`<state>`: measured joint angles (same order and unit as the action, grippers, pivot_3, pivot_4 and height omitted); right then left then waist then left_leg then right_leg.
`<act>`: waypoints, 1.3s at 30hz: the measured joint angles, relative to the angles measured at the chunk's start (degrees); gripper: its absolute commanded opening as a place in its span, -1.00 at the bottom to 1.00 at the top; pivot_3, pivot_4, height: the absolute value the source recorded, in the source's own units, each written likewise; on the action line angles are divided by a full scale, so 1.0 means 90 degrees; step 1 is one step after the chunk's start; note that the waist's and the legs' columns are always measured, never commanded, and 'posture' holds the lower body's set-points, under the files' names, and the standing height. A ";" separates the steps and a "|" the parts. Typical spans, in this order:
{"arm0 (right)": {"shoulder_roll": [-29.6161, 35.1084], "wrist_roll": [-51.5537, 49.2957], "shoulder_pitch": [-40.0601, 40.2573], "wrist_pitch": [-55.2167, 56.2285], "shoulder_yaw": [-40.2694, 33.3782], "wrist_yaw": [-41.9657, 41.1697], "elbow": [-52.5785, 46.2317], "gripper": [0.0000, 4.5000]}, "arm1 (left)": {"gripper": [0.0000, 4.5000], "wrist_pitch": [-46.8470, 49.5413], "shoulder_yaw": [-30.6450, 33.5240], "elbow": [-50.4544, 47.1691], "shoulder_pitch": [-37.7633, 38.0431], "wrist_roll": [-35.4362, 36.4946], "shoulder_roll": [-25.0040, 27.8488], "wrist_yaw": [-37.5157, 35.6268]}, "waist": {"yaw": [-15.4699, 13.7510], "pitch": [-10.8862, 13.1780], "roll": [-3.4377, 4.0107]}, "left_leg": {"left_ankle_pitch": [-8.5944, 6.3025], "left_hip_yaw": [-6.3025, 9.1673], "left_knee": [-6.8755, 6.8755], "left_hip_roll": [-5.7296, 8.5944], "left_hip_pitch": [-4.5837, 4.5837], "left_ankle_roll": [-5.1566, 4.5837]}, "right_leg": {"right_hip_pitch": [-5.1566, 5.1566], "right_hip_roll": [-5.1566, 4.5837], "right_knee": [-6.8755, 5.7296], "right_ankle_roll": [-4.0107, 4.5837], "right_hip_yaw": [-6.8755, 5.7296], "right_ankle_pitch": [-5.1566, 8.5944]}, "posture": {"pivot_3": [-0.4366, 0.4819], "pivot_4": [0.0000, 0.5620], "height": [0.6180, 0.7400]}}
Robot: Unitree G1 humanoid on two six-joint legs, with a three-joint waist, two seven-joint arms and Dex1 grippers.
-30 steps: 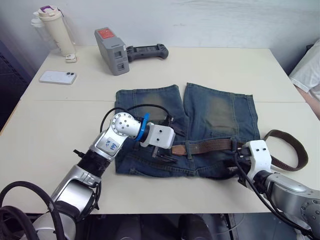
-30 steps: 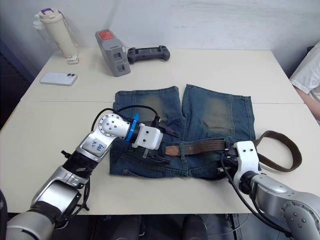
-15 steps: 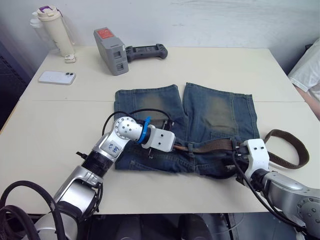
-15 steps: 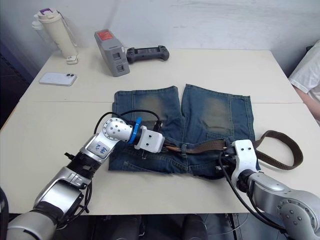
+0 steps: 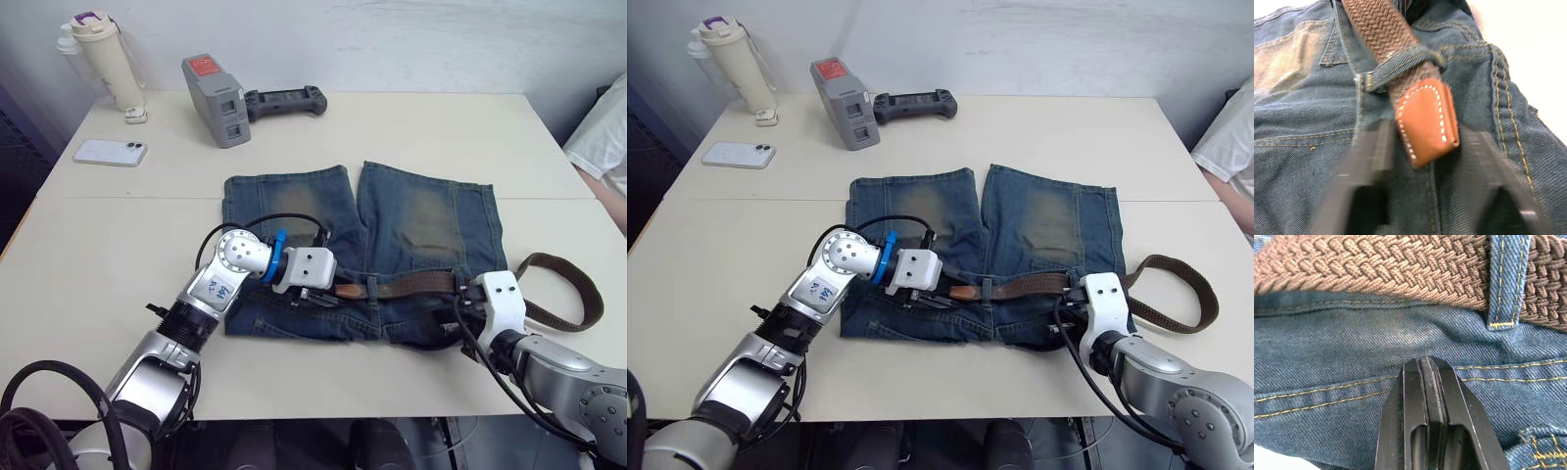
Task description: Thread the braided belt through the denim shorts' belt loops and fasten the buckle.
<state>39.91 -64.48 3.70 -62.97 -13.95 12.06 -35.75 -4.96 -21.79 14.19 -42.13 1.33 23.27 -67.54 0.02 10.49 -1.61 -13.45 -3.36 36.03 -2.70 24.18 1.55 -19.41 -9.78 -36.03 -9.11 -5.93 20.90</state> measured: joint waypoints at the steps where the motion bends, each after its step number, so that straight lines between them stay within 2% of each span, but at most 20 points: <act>1: -0.0004 0.0010 0.0000 -0.0003 0.0000 -0.0009 0.0000 -1.00 | 0.21 0.0000 0.0020 -0.0011 0.0000 0.0050 -0.0001 -0.0023 | 0.0001 0.0000 0.0000 | 0.0000 0.0000 0.0000 0.0000 0.0000 0.0000 | 0.0000 0.0000 0.0000 0.0000 0.0000 0.0000 | -0.05 -0.47 1.00; 11: -0.0056 0.0066 -0.0029 -0.0092 -0.0018 -0.0061 -0.0005 -1.00 | 0.21 -0.0322 0.0105 0.0004 0.0009 0.0030 0.0023 0.0039 | 0.0001 0.0000 0.0000 | 0.0000 0.0000 -0.0001 0.0000 0.0000 0.0000 | -0.0001 0.0000 0.0000 0.0000 0.0000 0.0000 | -0.05 -0.47 1.00; 14: -0.0091 0.0110 -0.0056 -0.0104 -0.0019 -0.0076 -0.0008 -1.00 | -0.15 -0.0476 0.0104 0.0071 0.0009 -0.0054 0.0009 0.0118 | 0.0001 0.0000 0.0000 | 0.0000 0.0000 0.0000 0.0000 0.0000 0.0000 | 0.0000 0.0000 0.0000 0.0000 0.0001 0.0000 | -0.05 -0.47 1.00; 17: -0.0098 0.0141 -0.0062 -0.0115 -0.0033 -0.0090 -0.0009 -1.00 | -0.79 -0.0468 0.0105 0.0124 0.0009 -0.0049 -0.0035 0.0143 | 0.0001 0.0000 0.0000 | 0.0000 0.0000 0.0000 0.0000 0.0000 0.0000 | 0.0000 0.0000 0.0000 0.0000 0.0000 0.0000 | -0.05 -0.47 1.00; 19: -0.0101 0.0156 -0.0054 -0.0129 -0.0046 -0.0114 -0.0010 -1.00 | -0.99 -0.0448 0.0121 0.0152 0.0009 -0.0031 -0.0038 0.0141 | 0.0001 0.0000 0.0000 | 0.0000 0.0000 -0.0001 0.0000 0.0000 0.0000 | -0.0001 0.0000 0.0000 0.0000 0.0000 0.0000 | -0.05 -0.47 1.00; 27: -0.0162 0.0178 -0.0030 -0.0229 -0.0133 -0.0176 -0.0010 -1.00 | -0.99 -0.0876 0.0128 0.0208 -0.0060 -0.0177 0.0133 0.0218 | -0.0002 0.0000 0.0000 | 0.0000 0.0000 -0.0002 0.0000 0.0000 0.0000 | -0.0001 0.0001 0.0000 0.0000 0.0000 0.0000 | -0.05 -0.47 1.00; 32: -0.0158 0.0197 0.0080 -0.0236 -0.0275 -0.0349 -0.0002 -1.00 | -0.99 -0.1151 0.0382 0.0257 -0.0211 -0.0157 0.0742 0.0187 | -0.0008 0.0000 0.0001 | 0.0000 0.0000 -0.0010 -0.0002 0.0000 0.0001 | -0.0004 0.0002 0.0003 0.0001 0.0000 0.0000 | -0.05 -0.47 1.00; 39: -0.0153 0.0289 0.0050 -0.0294 -0.0296 -0.0495 0.0015 -1.00 | -0.99 -0.1309 0.0609 0.0271 0.0177 0.0082 0.1270 0.0028 | -0.0006 0.0000 0.0001 | -0.0002 0.0000 -0.0008 -0.0004 0.0000 0.0005 | -0.0004 0.0004 0.0002 0.0001 0.0000 0.0000 | -0.05 -0.47 1.00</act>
<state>38.54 -61.88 4.15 -65.62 -16.61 7.60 -35.61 -16.74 -16.30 16.63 -40.53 2.07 34.70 -67.28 -0.04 10.49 -1.60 -13.47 -3.36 35.95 -2.73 24.19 1.59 -19.45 -9.75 -36.01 -9.10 -5.93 20.90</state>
